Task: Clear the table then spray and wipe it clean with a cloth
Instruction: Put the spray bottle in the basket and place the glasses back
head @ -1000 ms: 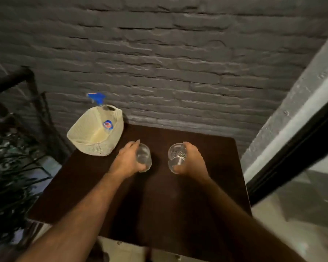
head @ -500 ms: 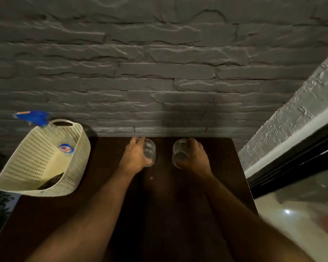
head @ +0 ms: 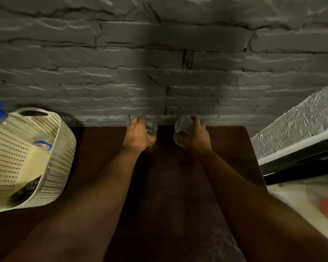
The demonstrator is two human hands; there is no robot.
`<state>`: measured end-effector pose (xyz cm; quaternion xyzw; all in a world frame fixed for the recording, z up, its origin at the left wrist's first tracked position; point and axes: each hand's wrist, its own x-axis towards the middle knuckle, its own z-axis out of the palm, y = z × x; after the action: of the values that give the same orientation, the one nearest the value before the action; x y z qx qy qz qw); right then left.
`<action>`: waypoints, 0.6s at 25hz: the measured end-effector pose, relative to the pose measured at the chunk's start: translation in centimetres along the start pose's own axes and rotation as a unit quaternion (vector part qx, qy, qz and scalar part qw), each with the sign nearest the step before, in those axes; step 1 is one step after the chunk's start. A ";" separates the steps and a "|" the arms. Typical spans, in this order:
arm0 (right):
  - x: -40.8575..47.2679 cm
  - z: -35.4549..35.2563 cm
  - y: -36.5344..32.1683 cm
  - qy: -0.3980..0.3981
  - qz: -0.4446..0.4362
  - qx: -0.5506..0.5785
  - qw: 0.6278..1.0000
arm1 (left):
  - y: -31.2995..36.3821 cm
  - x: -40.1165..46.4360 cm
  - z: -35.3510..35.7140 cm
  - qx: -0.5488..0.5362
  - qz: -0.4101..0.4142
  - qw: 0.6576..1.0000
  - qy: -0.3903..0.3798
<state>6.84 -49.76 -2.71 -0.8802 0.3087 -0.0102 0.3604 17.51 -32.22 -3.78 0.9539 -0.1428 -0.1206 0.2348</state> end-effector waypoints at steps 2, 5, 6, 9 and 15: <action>0.7 0.2 0.3 -0.002 -0.002 0.000 1.000 | 0.2 0.8 0.2 -0.002 -0.001 1.000 0.006; 1.3 0.3 0.3 -0.003 -0.005 0.011 1.000 | 0.3 1.2 0.5 -0.008 -0.007 1.000 0.005; 1.5 0.4 0.3 -0.001 -0.006 0.014 1.000 | 0.4 1.2 0.6 -0.017 -0.014 1.000 0.009; 2.1 0.6 0.1 0.004 -0.002 0.026 1.000 | 0.4 1.3 0.7 -0.047 -0.038 0.998 0.019; 2.5 1.3 0.3 0.005 -0.009 0.019 1.000 | 0.2 1.1 0.9 -0.062 -0.030 0.998 0.011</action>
<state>9.03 -50.53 -4.37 -0.8758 0.3021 -0.0238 0.3757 18.21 -33.13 -4.58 0.9425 -0.1036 -0.1262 0.2915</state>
